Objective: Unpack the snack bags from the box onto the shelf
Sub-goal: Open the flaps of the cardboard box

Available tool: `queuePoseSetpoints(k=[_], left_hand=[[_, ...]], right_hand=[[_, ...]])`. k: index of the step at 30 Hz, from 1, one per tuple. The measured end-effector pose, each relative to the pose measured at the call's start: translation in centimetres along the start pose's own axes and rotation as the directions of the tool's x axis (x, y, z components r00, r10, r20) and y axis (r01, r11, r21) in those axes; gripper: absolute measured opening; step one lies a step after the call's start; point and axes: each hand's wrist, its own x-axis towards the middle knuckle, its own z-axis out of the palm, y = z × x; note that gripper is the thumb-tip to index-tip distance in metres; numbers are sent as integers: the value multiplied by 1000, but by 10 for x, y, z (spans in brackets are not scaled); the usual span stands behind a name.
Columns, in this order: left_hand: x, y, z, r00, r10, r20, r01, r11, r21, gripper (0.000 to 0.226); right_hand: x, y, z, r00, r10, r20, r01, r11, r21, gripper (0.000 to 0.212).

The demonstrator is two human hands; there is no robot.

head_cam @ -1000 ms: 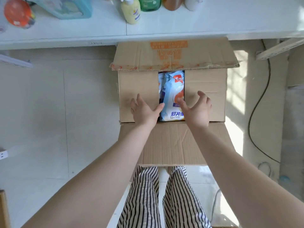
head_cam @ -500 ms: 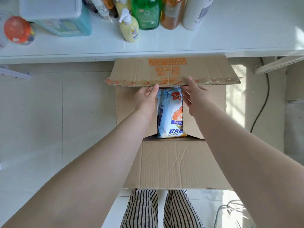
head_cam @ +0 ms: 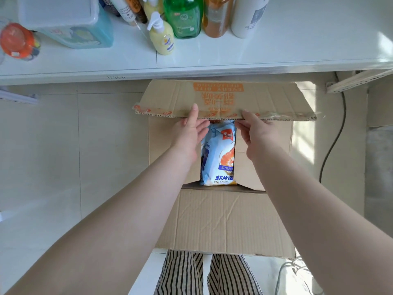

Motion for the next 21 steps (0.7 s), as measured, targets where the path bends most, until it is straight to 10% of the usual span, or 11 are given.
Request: queuePoseSetpoints(k=[13, 21], left_hand=[[-29, -41, -20, 964, -229, -136, 217, 972, -93, 20], [-37, -29, -19, 994, -58, -97, 53, 997, -55, 16]], right_hand=[[-8, 31, -45, 998, 64, -6, -64, 997, -46, 17], [-28, 22, -46, 993, -114, -12, 112, 986, -121, 22]])
